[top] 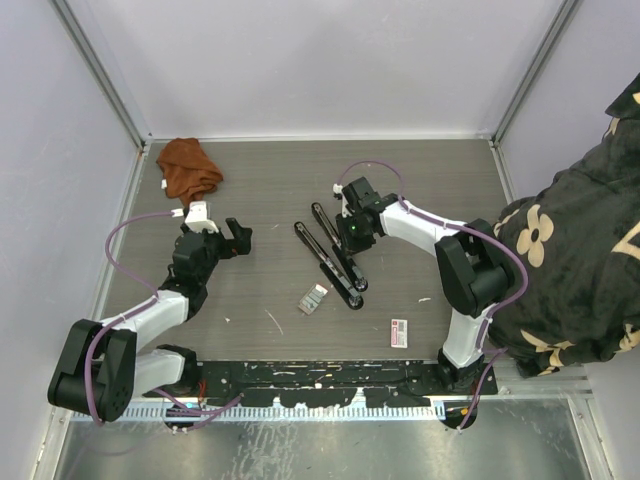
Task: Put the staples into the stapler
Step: Adjust the stapler at the center of the board, then move the stapler to the center of the board.
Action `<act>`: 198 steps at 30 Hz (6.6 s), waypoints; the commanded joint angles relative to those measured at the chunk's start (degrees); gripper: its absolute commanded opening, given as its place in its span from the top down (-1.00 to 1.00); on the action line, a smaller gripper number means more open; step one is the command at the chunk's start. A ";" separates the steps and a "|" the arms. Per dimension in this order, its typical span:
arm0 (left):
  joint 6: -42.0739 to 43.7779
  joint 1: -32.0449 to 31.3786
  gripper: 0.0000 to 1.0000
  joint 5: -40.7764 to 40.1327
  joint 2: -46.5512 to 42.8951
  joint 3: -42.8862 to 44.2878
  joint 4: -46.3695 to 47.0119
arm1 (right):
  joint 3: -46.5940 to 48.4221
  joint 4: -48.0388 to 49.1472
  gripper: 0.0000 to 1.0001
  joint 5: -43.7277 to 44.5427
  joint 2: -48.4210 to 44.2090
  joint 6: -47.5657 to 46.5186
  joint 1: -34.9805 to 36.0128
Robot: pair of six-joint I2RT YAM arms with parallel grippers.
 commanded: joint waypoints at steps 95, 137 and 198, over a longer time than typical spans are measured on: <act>-0.01 0.35 -0.92 0.23 -3.02 0.16 -1.19 | -4.41 0.59 0.58 1.28 -6.47 4.42 -2.82; -0.09 0.35 -0.93 0.34 -3.11 0.15 -1.33 | -4.36 0.26 0.60 -0.09 -4.97 3.85 -2.91; 0.26 0.18 -0.90 3.63 -0.31 0.81 -0.60 | -7.95 13.88 0.08 -3.61 -6.31 9.67 3.51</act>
